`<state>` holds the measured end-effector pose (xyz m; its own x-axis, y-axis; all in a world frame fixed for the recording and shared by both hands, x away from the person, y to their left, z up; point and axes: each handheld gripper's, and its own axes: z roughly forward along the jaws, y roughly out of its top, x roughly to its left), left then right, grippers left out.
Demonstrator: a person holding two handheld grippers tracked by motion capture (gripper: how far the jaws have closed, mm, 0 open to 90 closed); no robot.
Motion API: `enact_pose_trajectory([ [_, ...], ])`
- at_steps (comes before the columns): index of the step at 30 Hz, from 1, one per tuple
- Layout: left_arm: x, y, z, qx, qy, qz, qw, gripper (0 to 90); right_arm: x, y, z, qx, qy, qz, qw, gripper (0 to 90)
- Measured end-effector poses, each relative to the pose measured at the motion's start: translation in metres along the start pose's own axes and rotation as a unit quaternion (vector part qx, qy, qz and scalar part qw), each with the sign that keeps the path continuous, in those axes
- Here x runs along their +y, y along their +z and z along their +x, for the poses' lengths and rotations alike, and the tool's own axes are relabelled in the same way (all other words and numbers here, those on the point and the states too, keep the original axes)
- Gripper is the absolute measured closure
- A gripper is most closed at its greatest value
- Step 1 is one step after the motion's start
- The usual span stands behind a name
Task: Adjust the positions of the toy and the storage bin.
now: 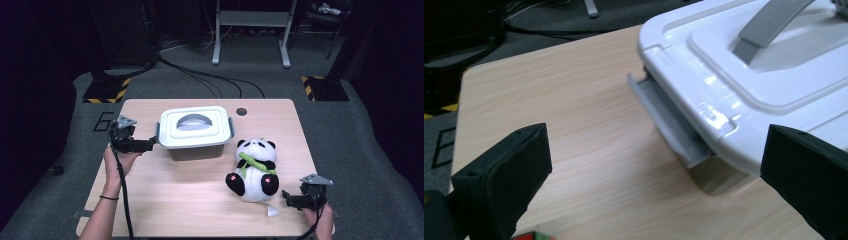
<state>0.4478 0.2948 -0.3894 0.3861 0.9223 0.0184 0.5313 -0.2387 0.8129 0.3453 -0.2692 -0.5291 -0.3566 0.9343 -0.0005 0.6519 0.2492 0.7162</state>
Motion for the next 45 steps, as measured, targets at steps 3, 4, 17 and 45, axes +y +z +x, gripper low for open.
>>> enact_pose_trajectory([
  [3,0.004,0.005,-0.006,-0.004,0.005,-0.002,1.0000,0.0,0.000,0.000,0.000,0.000,0.001,0.000,1.0000,0.0],
  [4,0.008,0.010,-0.011,-0.013,0.008,0.000,0.9999,0.0,0.000,0.000,0.000,0.000,0.001,0.000,1.0000,0.0],
  [17,0.016,0.045,-0.027,-0.043,0.035,0.042,0.9976,0.1,0.000,0.000,0.000,0.000,0.001,0.000,1.0000,0.0],
  [45,0.032,0.073,-0.066,-0.063,0.053,0.042,0.9957,0.2,0.000,0.000,0.000,0.000,-0.002,-0.001,1.0000,0.0],
])
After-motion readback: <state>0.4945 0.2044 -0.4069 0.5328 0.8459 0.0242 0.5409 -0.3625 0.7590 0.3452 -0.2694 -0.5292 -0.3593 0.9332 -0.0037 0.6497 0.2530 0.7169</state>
